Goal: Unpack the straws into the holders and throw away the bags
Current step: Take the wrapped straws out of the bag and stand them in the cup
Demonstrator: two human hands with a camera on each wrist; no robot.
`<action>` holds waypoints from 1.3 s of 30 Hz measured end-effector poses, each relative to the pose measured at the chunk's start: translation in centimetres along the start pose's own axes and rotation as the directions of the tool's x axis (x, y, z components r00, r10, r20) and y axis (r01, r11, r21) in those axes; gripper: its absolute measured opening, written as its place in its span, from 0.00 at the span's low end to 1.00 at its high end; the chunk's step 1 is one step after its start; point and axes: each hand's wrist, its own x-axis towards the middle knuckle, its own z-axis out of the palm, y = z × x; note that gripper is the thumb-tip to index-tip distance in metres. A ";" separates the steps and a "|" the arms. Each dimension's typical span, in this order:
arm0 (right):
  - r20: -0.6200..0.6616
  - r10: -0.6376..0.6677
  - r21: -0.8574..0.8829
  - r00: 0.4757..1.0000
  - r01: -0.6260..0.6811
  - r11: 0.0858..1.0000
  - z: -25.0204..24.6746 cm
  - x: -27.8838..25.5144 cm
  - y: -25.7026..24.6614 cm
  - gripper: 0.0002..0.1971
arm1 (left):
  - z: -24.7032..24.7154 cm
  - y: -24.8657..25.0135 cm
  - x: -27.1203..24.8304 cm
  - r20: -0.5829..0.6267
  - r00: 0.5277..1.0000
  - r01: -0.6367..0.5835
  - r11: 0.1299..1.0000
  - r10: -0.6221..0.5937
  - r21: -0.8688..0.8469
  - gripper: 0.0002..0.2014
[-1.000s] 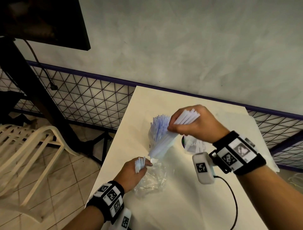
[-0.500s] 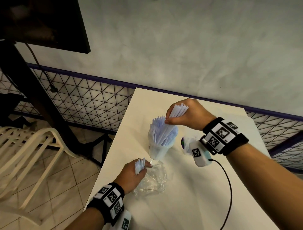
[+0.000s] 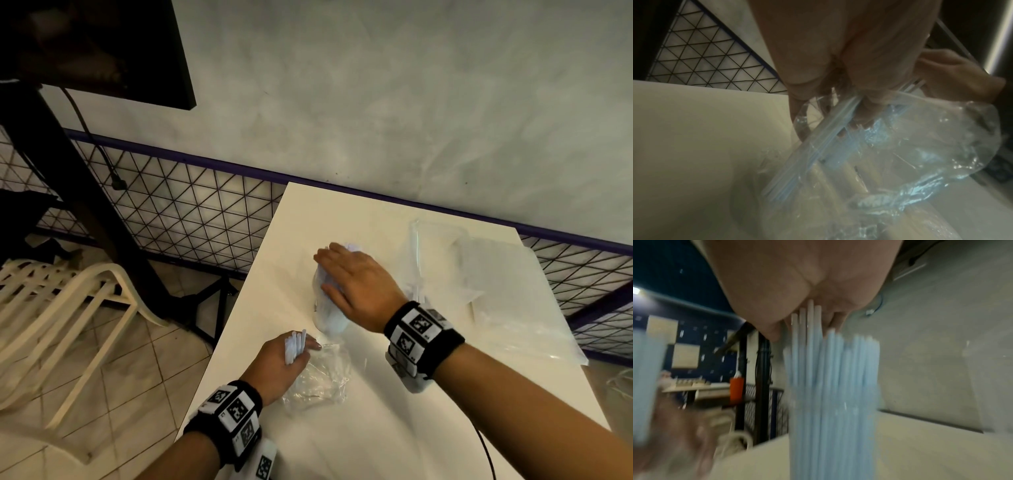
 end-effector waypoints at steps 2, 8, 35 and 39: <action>0.037 -0.011 -0.045 0.999 0.013 0.999 1.1 -0.7 0.0 0.30 | 0.0 0.2 0.0 -0.017 1.000 0.002 1.000 -0.001 0.005 0.14; 0.015 0.103 -0.110 0.995 -0.101 0.989 1.6 -0.8 0.0 0.35 | 0.0 0.1 0.0 -0.009 1.000 0.002 1.000 -0.001 0.011 0.14; 0.278 0.220 0.589 0.935 -0.347 0.730 5.5 -4.2 -5.7 0.17 | 0.2 -0.3 0.5 0.033 0.999 0.014 0.996 -0.017 0.089 0.14; 0.282 0.204 0.564 0.937 -0.334 0.755 3.9 -3.8 -4.9 0.19 | -0.2 -0.2 0.6 0.085 0.996 0.013 0.996 -0.020 0.084 0.20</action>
